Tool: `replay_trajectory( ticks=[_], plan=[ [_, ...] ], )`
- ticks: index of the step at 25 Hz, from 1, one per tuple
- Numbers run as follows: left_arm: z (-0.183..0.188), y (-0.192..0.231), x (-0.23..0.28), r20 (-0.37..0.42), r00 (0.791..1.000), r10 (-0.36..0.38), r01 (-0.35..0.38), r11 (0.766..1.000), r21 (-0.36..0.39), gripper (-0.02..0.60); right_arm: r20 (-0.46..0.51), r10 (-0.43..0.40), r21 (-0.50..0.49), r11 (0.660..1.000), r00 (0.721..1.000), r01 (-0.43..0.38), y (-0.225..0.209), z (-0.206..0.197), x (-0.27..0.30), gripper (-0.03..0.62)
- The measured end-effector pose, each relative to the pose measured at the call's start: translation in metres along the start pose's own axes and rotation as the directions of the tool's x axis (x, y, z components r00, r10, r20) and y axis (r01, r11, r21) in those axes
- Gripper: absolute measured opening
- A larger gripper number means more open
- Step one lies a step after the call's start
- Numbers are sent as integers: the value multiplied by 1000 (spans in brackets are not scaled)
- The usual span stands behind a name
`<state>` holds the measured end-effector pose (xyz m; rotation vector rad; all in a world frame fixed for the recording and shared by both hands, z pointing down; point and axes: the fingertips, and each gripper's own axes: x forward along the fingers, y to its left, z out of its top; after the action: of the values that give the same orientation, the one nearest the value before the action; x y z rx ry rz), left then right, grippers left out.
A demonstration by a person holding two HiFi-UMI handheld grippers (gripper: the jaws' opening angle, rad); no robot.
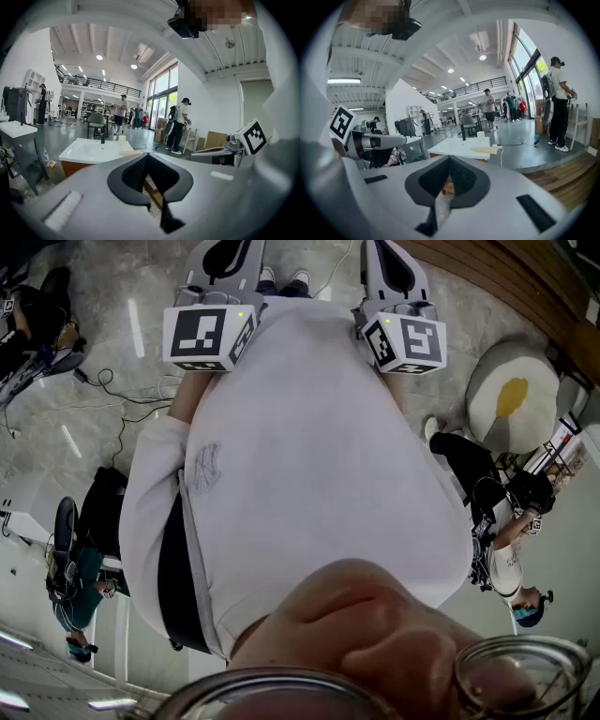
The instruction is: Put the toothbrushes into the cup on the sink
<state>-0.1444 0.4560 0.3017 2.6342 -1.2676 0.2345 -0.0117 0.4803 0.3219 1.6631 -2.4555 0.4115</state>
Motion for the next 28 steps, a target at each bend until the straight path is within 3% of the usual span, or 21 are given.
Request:
replay_trajectory(
  ticks=[20, 28],
  plan=[
    [5, -4, 17, 8, 1000, 1, -1, 1000, 2, 5, -7, 12, -5, 1000, 1000, -12, -17, 3, 7, 11],
    [-4, -17, 25, 28, 1000, -2, 4, 997, -73, 5, 39, 24, -19, 1000, 999, -24, -21, 8, 3, 12]
  ],
)
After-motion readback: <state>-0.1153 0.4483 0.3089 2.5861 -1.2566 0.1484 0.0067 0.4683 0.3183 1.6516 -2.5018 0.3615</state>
